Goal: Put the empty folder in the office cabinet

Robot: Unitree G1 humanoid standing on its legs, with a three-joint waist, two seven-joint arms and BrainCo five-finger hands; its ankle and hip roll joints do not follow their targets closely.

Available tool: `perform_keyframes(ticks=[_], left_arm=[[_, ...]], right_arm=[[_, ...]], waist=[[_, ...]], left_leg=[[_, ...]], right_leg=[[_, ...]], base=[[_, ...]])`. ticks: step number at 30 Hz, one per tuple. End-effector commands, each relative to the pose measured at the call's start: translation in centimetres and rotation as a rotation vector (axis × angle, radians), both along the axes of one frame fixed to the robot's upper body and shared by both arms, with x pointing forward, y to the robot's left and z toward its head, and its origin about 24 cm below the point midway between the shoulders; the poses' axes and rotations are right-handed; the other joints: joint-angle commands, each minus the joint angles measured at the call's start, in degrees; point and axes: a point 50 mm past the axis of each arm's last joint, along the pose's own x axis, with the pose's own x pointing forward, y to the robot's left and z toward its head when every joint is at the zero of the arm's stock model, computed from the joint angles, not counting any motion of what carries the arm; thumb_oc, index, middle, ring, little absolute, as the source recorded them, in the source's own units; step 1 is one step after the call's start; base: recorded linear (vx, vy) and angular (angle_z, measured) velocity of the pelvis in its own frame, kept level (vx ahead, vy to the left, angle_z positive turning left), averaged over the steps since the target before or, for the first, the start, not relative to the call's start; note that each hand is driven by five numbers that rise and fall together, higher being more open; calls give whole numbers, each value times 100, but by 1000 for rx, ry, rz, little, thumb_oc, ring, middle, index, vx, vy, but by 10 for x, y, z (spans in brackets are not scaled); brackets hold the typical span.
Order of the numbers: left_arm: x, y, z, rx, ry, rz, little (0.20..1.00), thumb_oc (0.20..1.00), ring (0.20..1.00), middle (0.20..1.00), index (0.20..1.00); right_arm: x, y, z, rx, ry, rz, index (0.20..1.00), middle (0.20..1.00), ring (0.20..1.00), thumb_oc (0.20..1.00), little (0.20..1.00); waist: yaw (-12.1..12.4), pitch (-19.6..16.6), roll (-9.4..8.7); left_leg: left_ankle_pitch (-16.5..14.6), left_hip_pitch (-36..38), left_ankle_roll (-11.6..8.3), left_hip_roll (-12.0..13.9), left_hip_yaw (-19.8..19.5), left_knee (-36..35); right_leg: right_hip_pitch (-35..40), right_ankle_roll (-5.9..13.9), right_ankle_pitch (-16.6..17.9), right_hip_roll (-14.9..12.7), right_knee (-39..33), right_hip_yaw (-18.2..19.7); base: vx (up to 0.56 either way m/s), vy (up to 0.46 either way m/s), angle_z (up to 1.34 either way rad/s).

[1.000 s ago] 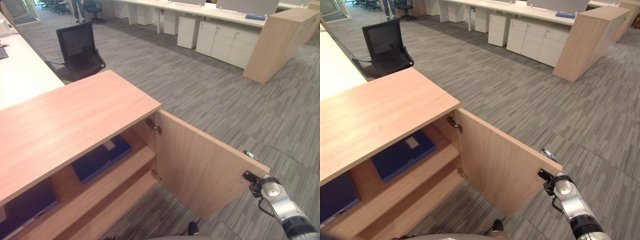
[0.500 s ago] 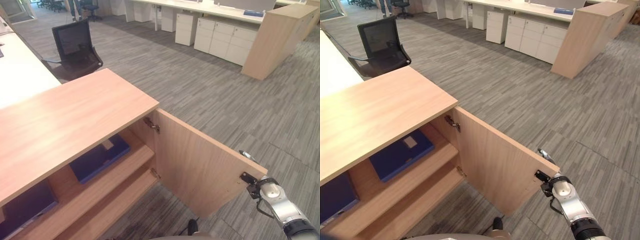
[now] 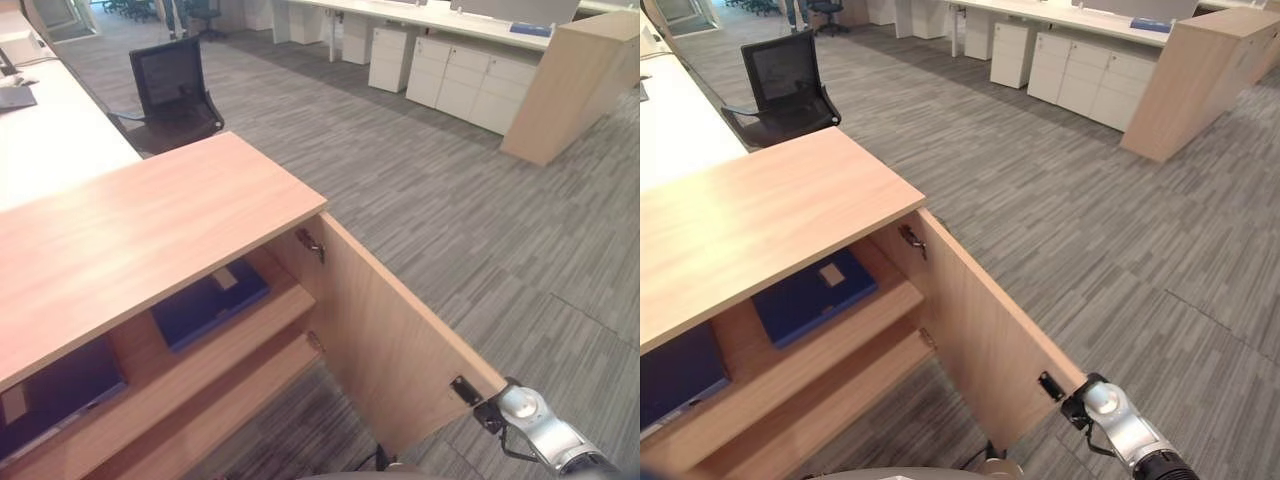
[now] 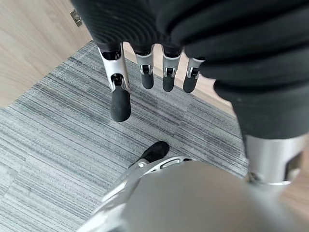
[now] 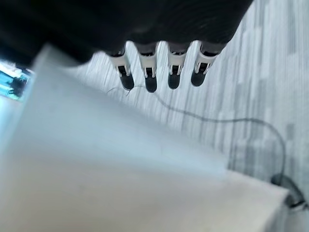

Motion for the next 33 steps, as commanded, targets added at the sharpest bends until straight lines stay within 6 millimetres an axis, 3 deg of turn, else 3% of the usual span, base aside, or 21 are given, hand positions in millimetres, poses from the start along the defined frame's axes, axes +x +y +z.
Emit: perform_keyframes(ticks=[1, 4, 5, 11, 16, 22, 23, 24, 25, 26, 27, 28, 30, 33], left_arm=[[13, 0, 2, 1, -28, -25, 1000, 1000, 1000, 1000, 1000], [10, 0, 2, 0, -23, -14, 1000, 1000, 1000, 1000, 1000], [1, -2, 0, -25, -18, 40, 1000, 1000, 1000, 1000, 1000], [-3, -6, -1, -41, -19, 64, 1000, 1000, 1000, 1000, 1000], [8, -9, 0, -50, -59, 65, 1000, 1000, 1000, 1000, 1000], [24, -8, 3, -28, -94, 88, 1000, 1000, 1000, 1000, 1000], [29, -8, 4, -23, -109, 91, 1000, 1000, 1000, 1000, 1000], [35, -9, 6, -17, -127, 97, 1000, 1000, 1000, 1000, 1000], [36, -9, 6, -17, -128, 98, 1000, 1000, 1000, 1000, 1000], [37, -7, 6, -16, -134, 101, 1000, 1000, 1000, 1000, 1000], [35, -6, 6, -16, -133, 114, 1000, 1000, 1000, 1000, 1000], [35, -6, 6, -16, -133, 115, 1000, 1000, 1000, 1000, 1000], [26, -3, 4, -11, -112, 160, 1000, 1000, 1000, 1000, 1000], [23, -3, 4, -10, -104, 162, 1000, 1000, 1000, 1000, 1000]], right_arm=[[40, 65, 48, 174, -273, 194, 1000, 1000, 1000, 1000, 1000], [37, 62, 46, 167, -264, 187, 1000, 1000, 1000, 1000, 1000], [35, 60, 41, 153, -231, 193, 1000, 1000, 1000, 1000, 1000], [35, 58, 42, 162, -231, 190, 1000, 1000, 1000, 1000, 1000], [42, 62, 47, 173, -253, 196, 1000, 1000, 1000, 1000, 1000], [53, 68, 53, 194, -285, 201, 1000, 1000, 1000, 1000, 1000], [55, 69, 54, 192, -293, 204, 1000, 1000, 1000, 1000, 1000], [57, 70, 54, 177, -294, 212, 1000, 1000, 1000, 1000, 1000], [57, 70, 54, 177, -295, 212, 1000, 1000, 1000, 1000, 1000], [57, 74, 53, 173, -293, 220, 1000, 1000, 1000, 1000, 1000], [55, 75, 50, 176, -284, 220, 1000, 1000, 1000, 1000, 1000], [55, 75, 50, 176, -283, 220, 1000, 1000, 1000, 1000, 1000], [52, 80, 49, 196, -274, 232, 1000, 1000, 1000, 1000, 1000], [52, 82, 47, 198, -270, 231, 1000, 1000, 1000, 1000, 1000]], waist=[[319, 216, -62], [355, 163, -75], [481, 48, -44], [619, 38, -1], [699, 79, 35], [860, 340, 97], [859, 415, 75], [850, 490, 14], [843, 485, 13], [832, 498, -92], [844, 463, -119], [849, 468, -116], [819, 335, -80], [773, 248, -5]], left_leg=[[-215, -239, 206, -248, -506, 71], [-183, -278, 193, -269, -625, 71], [-65, -421, 70, -140, -759, 71], [135, -641, -153, 101, -1200, 71], [324, -782, -334, 275, -1513, 71], [799, -1168, -806, 628, -1824, 119], [796, -1227, -784, 661, -1687, 178], [680, -1278, -714, 761, -1219, 413], [682, -1307, -707, 754, -1225, 433], [393, -1288, -575, 994, -380, 922], [102, -1199, -607, 1050, -202, 1159], [59, -1207, -610, 1063, -199, 1211], [-363, -735, -602, 1217, 281, 1570], [-367, -441, -659, 1261, 444, 1508]], right_leg=[[-53, 382, -722, -180, 1029, 864], [53, 320, -800, -104, 884, 951], [270, 253, -865, 58, 443, 804], [466, 56, -991, 331, 170, 452], [655, -97, -1099, 544, -37, 136], [802, -340, -1333, 834, -126, -470], [818, -347, -1335, 801, -116, -574], [812, -355, -1317, 726, -85, -746], [797, -351, -1306, 721, -86, -751], [751, -382, -1322, 646, -44, -942], [797, -372, -1400, 646, -66, -942], [808, -372, -1408, 653, -65, -934], [723, -422, -1483, 567, 35, -1318], [716, -433, -1524, 552, 82, -1533]], base=[[-7, -114, 33], [35, -174, 71], [49, -328, 66], [4, -226, 35], [-12, -180, 46], [-58, -206, 56], [-183, -179, 45], [-125, -70, 47], [-184, -114, 60], [-79, -118, 66], [-70, -123, 66], [-26, -88, 76], [-104, -28, 79], [-40, 25, 86]])
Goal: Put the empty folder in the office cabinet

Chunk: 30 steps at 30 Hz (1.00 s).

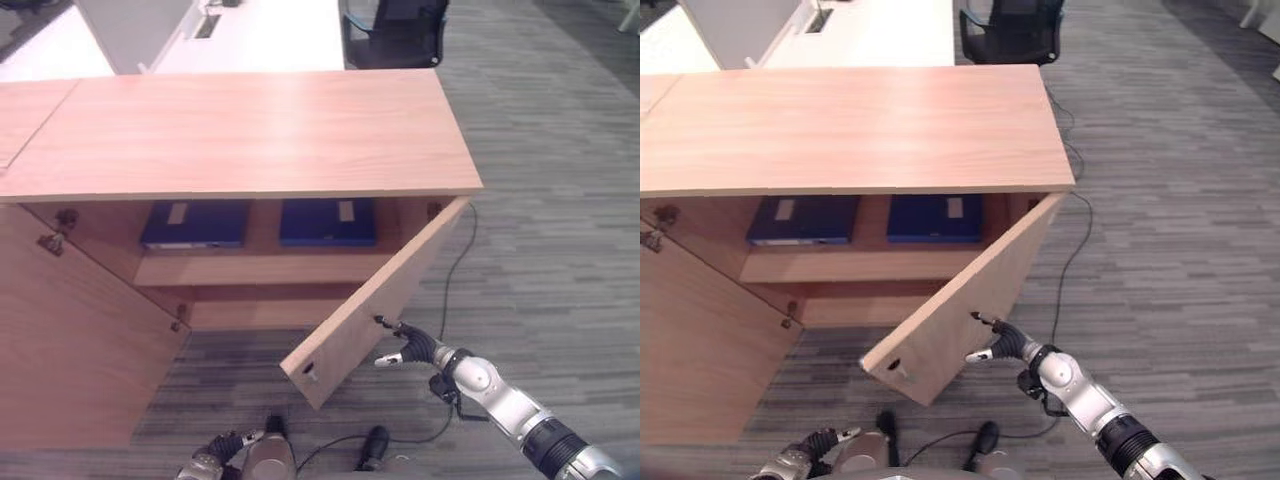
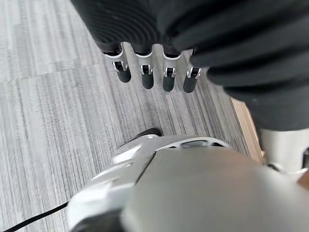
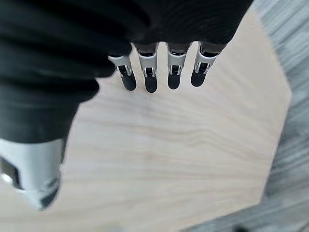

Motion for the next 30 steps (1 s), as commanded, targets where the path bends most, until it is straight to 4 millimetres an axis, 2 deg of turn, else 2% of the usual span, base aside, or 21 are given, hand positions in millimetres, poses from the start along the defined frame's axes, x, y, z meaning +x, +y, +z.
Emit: perform_keyframes(ticks=[1, 4, 6, 10, 17, 19, 21, 23, 24, 25, 26, 28, 29, 30], left_arm=[[-5, -2, -2, 1, 21, 0, 1000, 1000, 1000, 1000, 1000], [-4, -4, -2, -5, 23, -5, 1000, 1000, 1000, 1000, 1000], [-4, -9, -3, -15, 35, -32, 1000, 1000, 1000, 1000, 1000], [-6, -12, -4, -19, 49, -72, 1000, 1000, 1000, 1000, 1000], [-10, -8, -4, -12, 57, -75, 1000, 1000, 1000, 1000, 1000], [-7, -9, -4, -6, 38, -84, 1000, 1000, 1000, 1000, 1000], [-5, -10, -3, -2, 31, -91, 1000, 1000, 1000, 1000, 1000], [-3, -13, -3, 3, 18, -124, 1000, 1000, 1000, 1000, 1000], [-2, -13, -3, 3, 16, -125, 1000, 1000, 1000, 1000, 1000], [-2, -13, -3, 10, 16, -153, 1000, 1000, 1000, 1000, 1000], [-2, -13, -3, 10, 14, -154, 1000, 1000, 1000, 1000, 1000], [-2, -10, -2, 17, 16, -175, 1000, 1000, 1000, 1000, 1000], [-2, -10, -2, 16, 15, -177, 1000, 1000, 1000, 1000, 1000], [-1, -7, -1, 21, 12, -179, 1000, 1000, 1000, 1000, 1000]], right_arm=[[28, 29, 29, 118, -142, 61, 1000, 1000, 1000, 1000, 1000], [31, 30, 27, 114, -139, 54, 1000, 1000, 1000, 1000, 1000], [29, 25, 24, 107, -133, 26, 1000, 1000, 1000, 1000, 1000], [24, 20, 18, 91, -115, -4, 1000, 1000, 1000, 1000, 1000], [24, 16, 15, 75, -127, -52, 1000, 1000, 1000, 1000, 1000], [34, 8, 16, 23, -180, -129, 1000, 1000, 1000, 1000, 1000], [40, 4, 17, -5, -204, -165, 1000, 1000, 1000, 1000, 1000], [59, -15, 27, -45, -271, -296, 1000, 1000, 1000, 1000, 1000], [60, -15, 28, -44, -274, -298, 1000, 1000, 1000, 1000, 1000], [71, -34, 37, -84, -319, -386, 1000, 1000, 1000, 1000, 1000], [72, -35, 37, -83, -321, -387, 1000, 1000, 1000, 1000, 1000], [83, -69, 50, -145, -357, -519, 1000, 1000, 1000, 1000, 1000], [84, -69, 50, -144, -359, -520, 1000, 1000, 1000, 1000, 1000], [86, -88, 54, -173, -363, -591, 1000, 1000, 1000, 1000, 1000]], waist=[[144, -287, -51], [96, -370, 14], [-48, -542, 150], [-45, -673, 239], [125, -724, 234], [211, -692, 213], [234, -674, 204], [308, -682, 184], [305, -666, 178], [351, -689, 163], [352, -677, 160], [386, -691, 127], [391, -681, 127], [409, -696, 115]], left_leg=[[-335, 639, -369, 365, 25, -43], [-264, 794, -423, 405, 127, 47], [-344, 977, -448, 279, 284, -287], [-346, 990, -419, 135, 397, -826], [-411, 926, -182, -228, 119, -1220], [-495, 887, -15, -432, -53, -1248], [-524, 884, 38, -503, -96, -1252], [-582, 883, 173, -689, -241, -1294], [-582, 884, 184, -701, -250, -1294], [-612, 880, 260, -815, -335, -1324], [-612, 883, 271, -827, -342, -1325], [-631, 895, 349, -967, -424, -1370], [-629, 898, 355, -974, -427, -1373], [-631, 902, 387, -1047, -469, -1403]], right_leg=[[-117, 175, -878, 54, 373, 38], [-172, 131, -904, -12, 471, -225], [-211, 136, -864, -121, 516, -592], [-128, 199, -688, -299, 459, -897], [-85, 391, -406, -680, 571, -1137], [-47, 494, -249, -897, 656, -1214], [-29, 539, -190, -968, 683, -1236], [3, 661, -25, -1141, 703, -1305], [9, 674, -14, -1154, 704, -1313], [25, 748, 114, -1253, 698, -1339], [33, 760, 127, -1264, 695, -1345], [41, 881, 301, -1384, 682, -1367], [46, 889, 310, -1390, 680, -1369], [57, 941, 385, -1445, 654, -1373]], base=[[-35, 32, 98], [-62, 61, 77], [-81, 151, 103], [-30, 147, 113], [-43, 180, 44], [-60, 187, 28], [-46, 124, 16], [-69, 148, 16], [-48, 131, 18], [-26, 88, 22], [-62, 152, 29], [-55, 120, 23], [-48, 93, 23], [-47, 77, 22]])
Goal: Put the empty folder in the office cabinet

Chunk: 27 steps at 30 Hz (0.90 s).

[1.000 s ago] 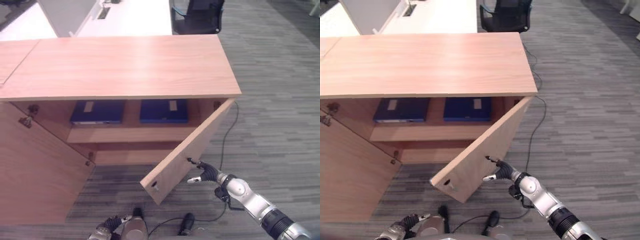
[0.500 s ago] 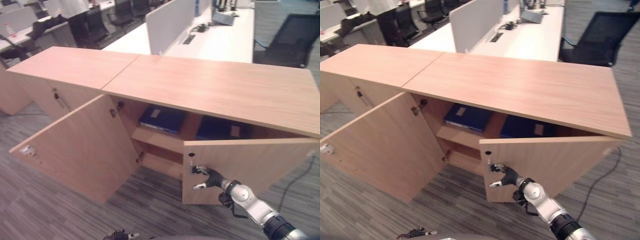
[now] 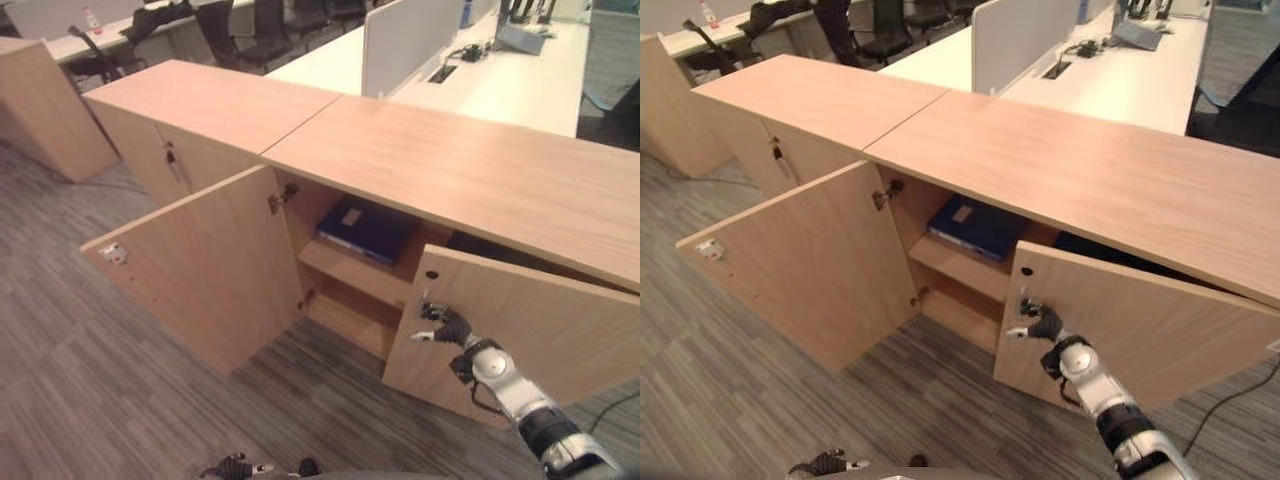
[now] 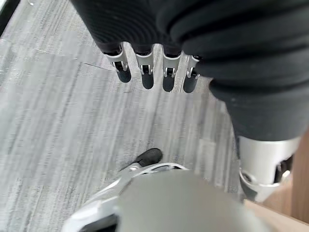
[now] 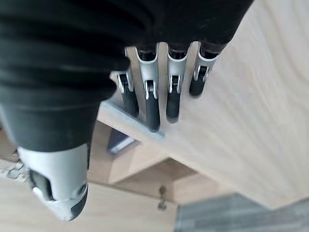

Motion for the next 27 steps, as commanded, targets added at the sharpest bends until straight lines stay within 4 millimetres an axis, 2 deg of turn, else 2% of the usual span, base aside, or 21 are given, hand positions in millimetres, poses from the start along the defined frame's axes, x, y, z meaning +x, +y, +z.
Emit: perform_keyframes(ticks=[1, 4, 6, 8, 10, 19, 23, 27], left_arm=[[14, 7, 4, 38, -23, -68, 1000, 1000, 1000, 1000, 1000], [20, 9, 6, 40, -57, -94, 1000, 1000, 1000, 1000, 1000], [33, 7, 11, 28, -120, -124, 1000, 1000, 1000, 1000, 1000], [59, 0, 28, -56, -278, -167, 1000, 1000, 1000, 1000, 1000], [66, -1, 37, -91, -336, -183, 1000, 1000, 1000, 1000, 1000], [79, 10, 61, -114, -466, -172, 1000, 1000, 1000, 1000, 1000], [80, 20, 72, -124, -529, -97, 1000, 1000, 1000, 1000, 1000], [79, 33, 83, -136, -592, 0, 1000, 1000, 1000, 1000, 1000]], right_arm=[[34, -21, 46, -48, -205, -111, 1000, 1000, 1000, 1000, 1000], [35, -50, 59, -135, -219, -190, 1000, 1000, 1000, 1000, 1000], [35, -68, 74, -176, -257, -239, 1000, 1000, 1000, 1000, 1000], [29, -94, 93, -225, -301, -312, 1000, 1000, 1000, 1000, 1000], [27, -99, 96, -229, -306, -331, 1000, 1000, 1000, 1000, 1000], [10, -112, 87, -214, -288, -393, 1000, 1000, 1000, 1000, 1000], [-6, -121, 72, -174, -254, -468, 1000, 1000, 1000, 1000, 1000], [-19, -117, 48, -137, -176, -473, 1000, 1000, 1000, 1000, 1000]], waist=[[275, -82, -101], [298, -62, -140], [294, -33, -151], [323, 25, -134], [341, 49, -128], [346, 86, -179], [329, 96, -188], [341, 112, -211]], left_leg=[[-1001, 391, -14, -104, -202, 128], [-1008, 396, 36, -199, -249, 96], [-1011, 390, 64, -247, -294, 91], [-1003, 372, 121, -330, -383, 78], [-998, 371, 146, -365, -397, 73], [-973, 392, 200, -453, -437, 30], [-976, 408, 228, -501, -452, 19], [-994, 453, 267, -520, -425, 17]], right_leg=[[-610, 177, 652, -131, -291, 373], [-622, 261, 756, -206, -298, 384], [-633, 318, 825, -250, -306, 398], [-637, 420, 950, -314, -345, 392], [-644, 449, 1006, -327, -362, 392], [-664, 528, 1208, -422, -366, 415], [-698, 558, 1307, -481, -349, 433], [-740, 563, 1353, -497, -336, 512]], base=[[-59, 98, 16], [-43, 68, 19], [-54, 55, 8], [-102, 67, 8], [-78, 43, 12], [-41, 15, 1], [-38, 25, 9], [-5, 6, 1]])
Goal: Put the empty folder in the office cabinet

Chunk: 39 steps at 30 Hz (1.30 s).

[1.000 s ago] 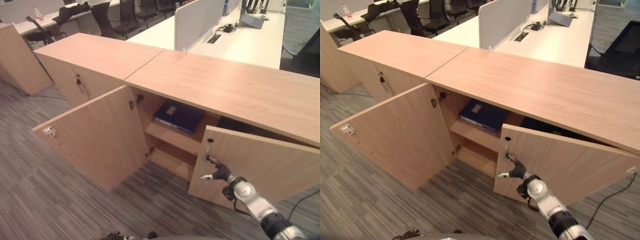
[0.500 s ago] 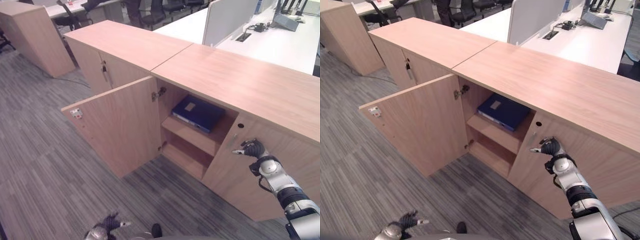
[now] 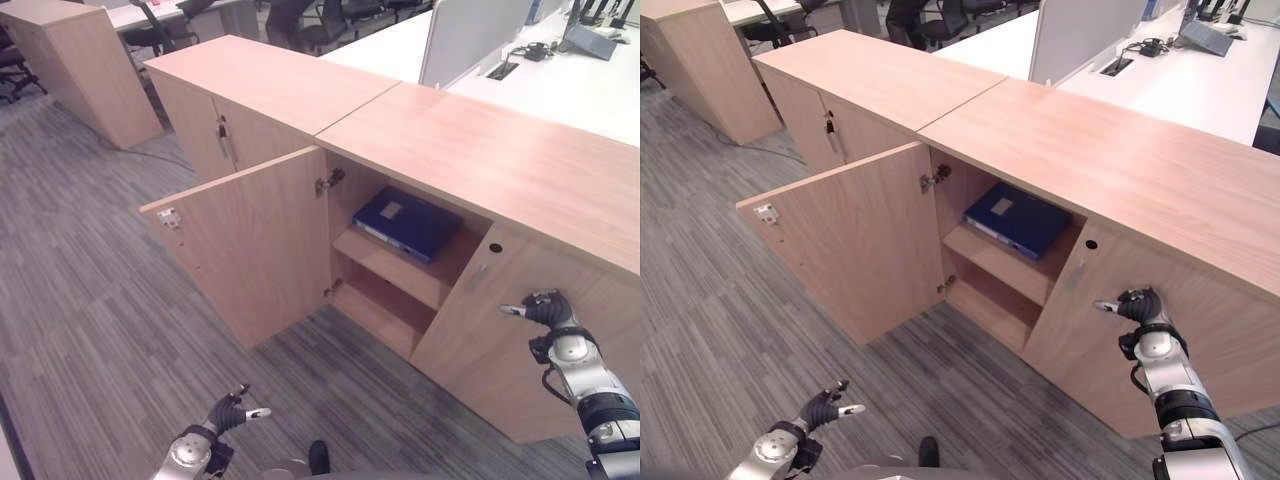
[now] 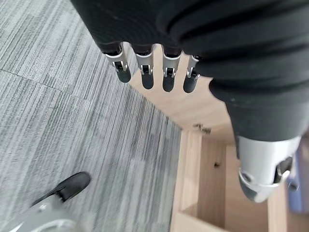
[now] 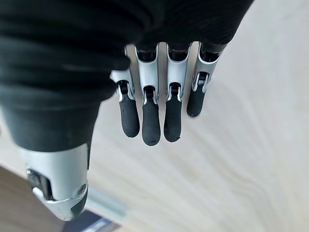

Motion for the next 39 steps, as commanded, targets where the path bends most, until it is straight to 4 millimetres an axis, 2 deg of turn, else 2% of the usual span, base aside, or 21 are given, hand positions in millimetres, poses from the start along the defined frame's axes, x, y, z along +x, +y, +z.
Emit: perform_keyframes(ticks=[1, 7, 8, 10, 11, 12, 15, 16, 17, 19, 20, 22, 23, 24, 26, 28, 31, 34, 35, 37, 39], left_arm=[[14, 7, 15, -55, -112, 91, 1000, 1000, 1000, 1000, 1000], [11, 29, 27, -115, -193, 291, 1000, 1000, 1000, 1000, 1000], [14, 38, 36, -130, -252, 363, 1000, 1000, 1000, 1000, 1000], [15, 44, 40, -121, -275, 389, 1000, 1000, 1000, 1000, 1000], [23, 47, 49, -204, -351, 489, 1000, 1000, 1000, 1000, 1000], [27, 47, 55, -193, -373, 461, 1000, 1000, 1000, 1000, 1000], [49, 37, 92, -181, -519, 296, 1000, 1000, 1000, 1000, 1000], [49, 37, 92, -181, -518, 297, 1000, 1000, 1000, 1000, 1000], [58, 27, 103, -232, -568, 233, 1000, 1000, 1000, 1000, 1000], [68, 17, 108, -261, -588, 187, 1000, 1000, 1000, 1000, 1000], [68, 17, 108, -261, -589, 187, 1000, 1000, 1000, 1000, 1000], [75, 11, 112, -280, -606, 165, 1000, 1000, 1000, 1000, 1000], [79, 8, 112, -265, -604, 147, 1000, 1000, 1000, 1000, 1000], [83, 7, 112, -258, -603, 145, 1000, 1000, 1000, 1000, 1000], [86, 7, 110, -258, -604, 160, 1000, 1000, 1000, 1000, 1000], [94, 7, 101, -251, -576, 212, 1000, 1000, 1000, 1000, 1000], [106, 20, 96, -145, -552, 273, 1000, 1000, 1000, 1000, 1000], [107, 28, 92, -117, -532, 303, 1000, 1000, 1000, 1000, 1000], [108, 38, 90, -89, -514, 348, 1000, 1000, 1000, 1000, 1000], [111, 45, 91, -64, -506, 372, 1000, 1000, 1000, 1000, 1000], [112, 47, 92, -60, -510, 380, 1000, 1000, 1000, 1000, 1000]], right_arm=[[11, -7, 19, -6, -87, -34, 1000, 1000, 1000, 1000, 1000], [-12, 5, -15, 80, -16, -57, 1000, 1000, 1000, 1000, 1000], [-22, 13, -29, 126, 17, -56, 1000, 1000, 1000, 1000, 1000], [-26, 19, -36, 151, 34, -46, 1000, 1000, 1000, 1000, 1000], [-34, 37, -51, 199, 76, 0, 1000, 1000, 1000, 1000, 1000], [-37, 42, -55, 222, 90, 21, 1000, 1000, 1000, 1000, 1000], [-49, 56, -69, 279, 149, 71, 1000, 1000, 1000, 1000, 1000], [-49, 56, -69, 280, 150, 72, 1000, 1000, 1000, 1000, 1000], [-58, 68, -85, 349, 209, 90, 1000, 1000, 1000, 1000, 1000], [-67, 77, -100, 376, 306, 116, 1000, 1000, 1000, 1000, 1000], [-67, 77, -100, 376, 306, 117, 1000, 1000, 1000, 1000, 1000], [-70, 87, -112, 395, 392, 146, 1000, 1000, 1000, 1000, 1000], [-71, 93, -119, 404, 444, 160, 1000, 1000, 1000, 1000, 1000], [-73, 98, -124, 413, 477, 162, 1000, 1000, 1000, 1000, 1000], [-78, 103, -130, 433, 508, 155, 1000, 1000, 1000, 1000, 1000], [-96, 108, -144, 481, 586, 77, 1000, 1000, 1000, 1000, 1000], [-123, 116, -159, 522, 676, -9, 1000, 1000, 1000, 1000, 1000], [-134, 118, -163, 540, 700, -38, 1000, 1000, 1000, 1000, 1000], [-143, 121, -166, 552, 720, -49, 1000, 1000, 1000, 1000, 1000], [-148, 118, -167, 551, 730, -69, 1000, 1000, 1000, 1000, 1000], [-150, 116, -167, 549, 734, -77, 1000, 1000, 1000, 1000, 1000]], waist=[[101, -218, -33], [93, -220, -72], [108, -203, -84], [104, -199, -112], [96, -167, -132], [63, -132, -133], [-116, -11, -93], [-100, -18, -98], [-198, -43, -84], [-308, -105, -111], [-302, -106, -110], [-375, -127, -105], [-446, -111, -83], [-496, -80, -67], [-529, -80, -100], [-554, -209, -131], [-654, -454, -157], [-701, -456, -192], [-754, -401, -262], [-789, -287, -322], [-790, -249, -335]], left_leg=[[-1053, 353, 30, -161, -144, 26], [-1058, 383, 45, -175, -109, 24], [-1051, 383, 39, -170, -106, 23], [-1043, 381, 29, -169, -104, 23], [-1022, 354, 10, -150, -112, 26], [-1005, 335, 5, -131, -148, 30], [-964, 295, -48, -41, -341, 30], [-971, 295, -53, -37, -319, 30], [-977, 274, -80, 2, -470, 19], [-857, 153, -70, 1, -594, 19], [-860, 152, -73, 5, -586, 19], [-843, 138, -66, -14, -741, 19], [-849, 170, -59, -45, -882, 19], [-861, 214, -65, -55, -984, 19], [-879, 252, -85, -82, -1107, 19], [-916, 275, -166, -43, -1310, 19], [-1061, 465, -453, 369, -1468, 41], [-1199, 498, -566, 536, -1466, 354], [-1310, 317, -711, 661, -1327, 1108], [-1115, -78, -800, 759, -1119, 2036], [-1005, -245, -774, 849, -1002, 2296]], right_leg=[[-885, 253, 1224, -67, -619, 467], [-894, 263, 1251, -62, -608, 482], [-892, 264, 1251, -53, -617, 476], [-887, 269, 1263, -54, -616, 475], [-893, 264, 1225, -54, -562, 480], [-924, 261, 1203, -59, -460, 558], [-1130, 192, 852, 128, -220, 1542], [-1156, 190, 834, 128, -193, 1572], [-1175, 98, 454, 360, -165, 2282], [-1255, -101, 232, 663, -316, 2916], [-1264, -105, 227, 667, -309, 2924], [-1519, -178, 197, 1092, -519, 3620], [-1824, -179, 291, 1436, -685, 4086], [-1971, -177, 323, 1616, -728, 4305], [-1957, -186, 337, 1713, -835, 4464], [-1696, -274, 404, 1828, -1112, 4484], [-1423, -433, 168, 2060, -1168, 4340], [-1258, -519, 37, 2139, -1095, 4245], [-1070, -639, -106, 2212, -1037, 4188], [-845, -743, -159, 2268, -1078, 4108], [-775, -783, -205, 2282, -1100, 4078]], base=[[-9, 29, -6], [4, 18, -10], [15, 9, -5], [0, 0, 0], [0, 0, 0], [-10, -16, 6], [-13, -22, 31], [48, -49, 41], [10, -59, 35], [36, -78, 30], [97, -70, 78], [148, -96, 82], [224, -132, 15], [175, -97, 25], [181, -137, 45], [271, -243, 50], [377, -342, 64], [196, -229, 42], [152, -253, 38], [112, -227, 14], [39, -69, 24]])
